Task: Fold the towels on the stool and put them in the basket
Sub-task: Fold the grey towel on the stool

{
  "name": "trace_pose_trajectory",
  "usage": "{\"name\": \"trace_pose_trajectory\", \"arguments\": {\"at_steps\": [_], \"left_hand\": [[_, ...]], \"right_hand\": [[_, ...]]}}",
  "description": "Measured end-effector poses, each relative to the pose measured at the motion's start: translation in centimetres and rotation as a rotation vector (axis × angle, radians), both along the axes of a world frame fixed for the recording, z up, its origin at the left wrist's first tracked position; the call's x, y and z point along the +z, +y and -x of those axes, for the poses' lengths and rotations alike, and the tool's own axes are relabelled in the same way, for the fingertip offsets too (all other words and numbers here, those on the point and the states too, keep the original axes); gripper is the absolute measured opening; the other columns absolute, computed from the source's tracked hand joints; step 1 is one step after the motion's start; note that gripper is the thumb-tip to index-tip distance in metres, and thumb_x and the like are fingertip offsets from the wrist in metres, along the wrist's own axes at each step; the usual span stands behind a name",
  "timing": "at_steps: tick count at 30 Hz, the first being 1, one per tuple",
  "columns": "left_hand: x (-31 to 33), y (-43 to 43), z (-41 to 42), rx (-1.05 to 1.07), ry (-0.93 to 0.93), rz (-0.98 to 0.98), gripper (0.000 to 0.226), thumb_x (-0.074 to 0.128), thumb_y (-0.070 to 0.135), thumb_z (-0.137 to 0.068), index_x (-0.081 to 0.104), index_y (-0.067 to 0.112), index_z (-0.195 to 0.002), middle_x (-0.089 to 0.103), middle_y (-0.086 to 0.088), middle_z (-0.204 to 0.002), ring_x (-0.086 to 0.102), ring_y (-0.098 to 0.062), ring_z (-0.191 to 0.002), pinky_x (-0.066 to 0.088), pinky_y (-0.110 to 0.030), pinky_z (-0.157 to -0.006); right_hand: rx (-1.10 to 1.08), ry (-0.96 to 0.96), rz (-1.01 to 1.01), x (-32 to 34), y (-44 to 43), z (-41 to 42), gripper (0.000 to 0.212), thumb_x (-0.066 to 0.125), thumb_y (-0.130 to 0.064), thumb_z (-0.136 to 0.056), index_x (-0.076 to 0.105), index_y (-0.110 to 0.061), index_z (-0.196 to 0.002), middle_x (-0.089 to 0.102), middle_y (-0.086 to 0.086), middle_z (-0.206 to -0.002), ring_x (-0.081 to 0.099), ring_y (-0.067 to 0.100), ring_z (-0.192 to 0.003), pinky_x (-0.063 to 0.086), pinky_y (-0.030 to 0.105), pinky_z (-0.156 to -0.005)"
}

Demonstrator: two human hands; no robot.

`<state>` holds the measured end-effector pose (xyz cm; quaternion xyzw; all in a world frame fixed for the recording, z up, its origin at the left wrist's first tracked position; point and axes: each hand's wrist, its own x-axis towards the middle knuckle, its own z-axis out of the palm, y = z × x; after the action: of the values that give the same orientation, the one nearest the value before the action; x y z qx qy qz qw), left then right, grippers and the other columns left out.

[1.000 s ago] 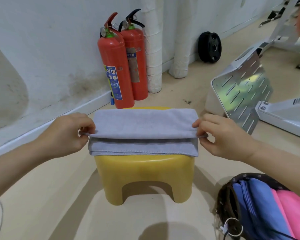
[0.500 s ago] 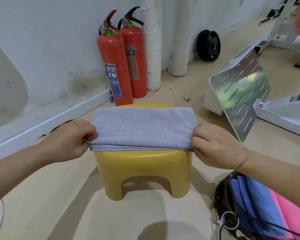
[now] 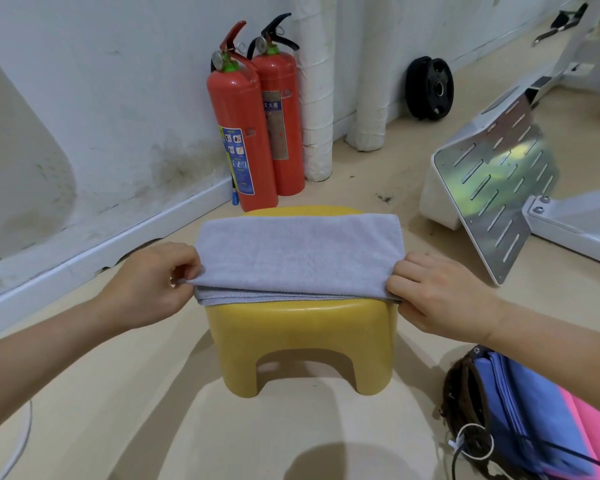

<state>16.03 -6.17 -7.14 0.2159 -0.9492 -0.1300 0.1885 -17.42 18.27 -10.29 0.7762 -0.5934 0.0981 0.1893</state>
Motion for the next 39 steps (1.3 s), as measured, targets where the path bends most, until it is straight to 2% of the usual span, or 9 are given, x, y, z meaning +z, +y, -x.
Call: {"name": "trace_pose_trajectory", "arguments": {"at_steps": [6, 11, 15, 20, 27, 31, 35, 37, 39], "left_hand": [[-1.0, 1.1, -0.9, -0.121, -0.184, 0.091, 0.017, 0.046, 0.023, -0.068, 0.033, 0.032, -0.073, 0.042, 0.016, -0.066, 0.04, -0.009, -0.065, 0.039, -0.027, -0.055], [0.0, 2.1, 0.3, -0.215, -0.172, 0.179, 0.033, 0.068, 0.04, -0.075, 0.047, 0.025, -0.095, 0.046, 0.01, -0.087, 0.044, -0.016, -0.075, 0.043, -0.035, -0.065], [-0.3, 2.3, 0.9, -0.273, -0.24, 0.199, 0.038, 0.064, 0.042, -0.081, 0.054, 0.022, -0.112, 0.051, 0.006, -0.099, 0.05, -0.017, -0.084, 0.047, -0.032, -0.071], [0.5, 1.9, 0.8, -0.239, -0.198, 0.131, 0.024, 0.051, 0.024, -0.079, 0.059, 0.022, -0.102, 0.057, 0.008, -0.092, 0.056, -0.016, -0.079, 0.05, -0.034, -0.064], [1.0, 2.4, 1.9, -0.179, -0.336, 0.327, 0.032, 0.039, 0.014, -0.063, 0.05, 0.025, -0.091, 0.056, 0.005, -0.079, 0.055, -0.022, -0.066, 0.047, -0.031, -0.048], [2.6, 4.0, 3.2, -0.118, -0.59, 0.045, 0.033, 0.046, 0.006, -0.062, 0.036, 0.033, -0.079, 0.048, 0.012, -0.077, 0.047, -0.012, -0.071, 0.043, -0.031, -0.06], [4.5, 4.4, 4.0, -0.142, -0.625, -0.26, 0.023, 0.062, 0.028, -0.074, 0.05, 0.039, -0.09, 0.053, 0.012, -0.077, 0.05, -0.006, -0.07, 0.045, -0.024, -0.063], [4.3, 4.8, 3.9, -0.119, -0.542, -0.187, 0.023, 0.061, 0.047, -0.079, 0.052, 0.038, -0.098, 0.054, 0.015, -0.082, 0.052, -0.003, -0.076, 0.044, -0.02, -0.067], [3.4, 5.3, 3.8, -0.127, -0.521, 0.034, 0.034, 0.05, 0.062, -0.078, 0.047, 0.038, -0.102, 0.051, 0.017, -0.09, 0.051, -0.003, -0.08, 0.045, -0.023, -0.07]], "right_hand": [[-0.035, -0.007, -0.034, 0.8, 0.3, -0.8, 0.01, 0.051, -0.02, -0.065, 0.044, -0.019, -0.073, 0.049, 0.003, -0.068, 0.049, 0.028, -0.06, 0.04, 0.034, -0.053], [-0.047, -0.013, 0.004, 1.5, 0.6, -1.2, 0.035, 0.063, -0.043, -0.072, 0.052, -0.013, -0.086, 0.052, 0.008, -0.087, 0.05, 0.03, -0.074, 0.04, 0.039, -0.066], [0.04, -0.072, -0.103, 1.2, -0.3, -2.3, 0.039, 0.062, -0.023, -0.072, 0.054, -0.015, -0.11, 0.055, 0.007, -0.097, 0.054, 0.029, -0.08, 0.049, 0.039, -0.067], [0.046, -0.055, -0.064, 1.3, -0.8, -1.5, 0.027, 0.049, -0.006, -0.072, 0.062, -0.009, -0.095, 0.057, 0.008, -0.087, 0.055, 0.031, -0.071, 0.048, 0.035, -0.059], [-0.019, 0.145, 0.161, 1.3, -1.6, -1.3, 0.023, 0.043, 0.004, -0.079, 0.059, -0.012, -0.074, 0.055, 0.005, -0.072, 0.05, 0.027, -0.063, 0.032, 0.034, -0.058], [-0.105, 0.155, 0.161, 1.9, -2.2, -1.0, 0.031, 0.032, 0.003, -0.073, 0.057, -0.015, -0.07, 0.053, 0.003, -0.068, 0.055, 0.026, -0.066, 0.028, 0.034, -0.065], [-0.237, 0.048, 0.085, 3.0, -3.0, -0.8, 0.026, 0.033, -0.008, -0.064, 0.057, -0.018, -0.064, 0.057, -0.002, -0.066, 0.059, 0.026, -0.072, 0.03, 0.037, -0.068], [-0.241, -0.013, 0.034, 3.6, -3.2, -1.5, 0.022, 0.037, -0.015, -0.067, 0.059, -0.018, -0.067, 0.059, -0.001, -0.073, 0.058, 0.027, -0.073, 0.031, 0.037, -0.067], [-0.165, -0.109, -0.071, 3.8, -3.5, -2.9, 0.021, 0.041, -0.022, -0.074, 0.061, -0.017, -0.08, 0.059, 0.001, -0.084, 0.055, 0.028, -0.076, 0.04, 0.039, -0.065]]}}
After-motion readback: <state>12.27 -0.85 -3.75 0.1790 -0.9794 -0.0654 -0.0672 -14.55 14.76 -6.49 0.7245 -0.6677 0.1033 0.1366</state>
